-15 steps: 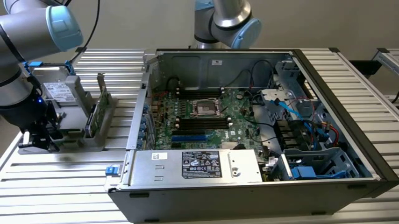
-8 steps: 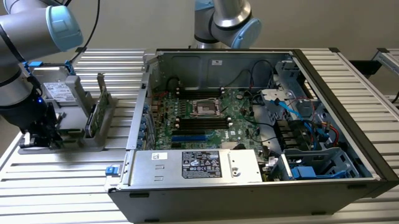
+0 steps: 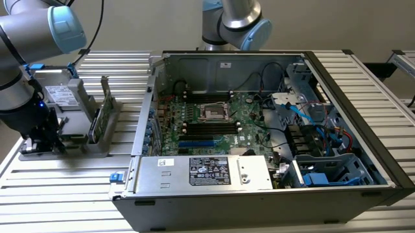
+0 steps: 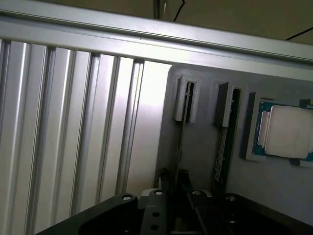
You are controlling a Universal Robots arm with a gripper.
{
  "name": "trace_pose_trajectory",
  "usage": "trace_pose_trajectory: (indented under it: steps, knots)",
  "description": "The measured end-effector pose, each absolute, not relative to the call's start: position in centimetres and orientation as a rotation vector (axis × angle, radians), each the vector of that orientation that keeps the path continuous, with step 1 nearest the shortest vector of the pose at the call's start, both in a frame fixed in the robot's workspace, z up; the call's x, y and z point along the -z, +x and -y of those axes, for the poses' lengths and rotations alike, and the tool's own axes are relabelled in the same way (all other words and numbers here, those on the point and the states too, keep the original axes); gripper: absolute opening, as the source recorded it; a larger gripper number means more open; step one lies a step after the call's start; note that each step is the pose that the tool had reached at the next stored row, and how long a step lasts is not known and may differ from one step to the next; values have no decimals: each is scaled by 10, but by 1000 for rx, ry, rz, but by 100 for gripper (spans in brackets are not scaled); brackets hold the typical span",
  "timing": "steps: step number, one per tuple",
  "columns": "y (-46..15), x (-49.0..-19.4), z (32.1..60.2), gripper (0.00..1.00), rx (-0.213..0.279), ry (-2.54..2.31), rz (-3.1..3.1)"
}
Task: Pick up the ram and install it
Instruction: 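Pick up the ram and move it above insertion slot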
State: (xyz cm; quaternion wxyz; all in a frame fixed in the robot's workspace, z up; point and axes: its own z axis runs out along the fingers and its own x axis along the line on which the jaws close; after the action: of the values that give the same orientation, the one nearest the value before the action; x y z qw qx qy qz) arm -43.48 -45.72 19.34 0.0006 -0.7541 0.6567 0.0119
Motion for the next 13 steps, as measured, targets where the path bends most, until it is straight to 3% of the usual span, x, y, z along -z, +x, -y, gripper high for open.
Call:
trace_pose_trajectory:
  steps: [3, 13]
  knots:
    - [-435, -193, 457, 14, -37, -2368, -2062]
    - [-435, -193, 457, 14, -37, -2368, -2062]
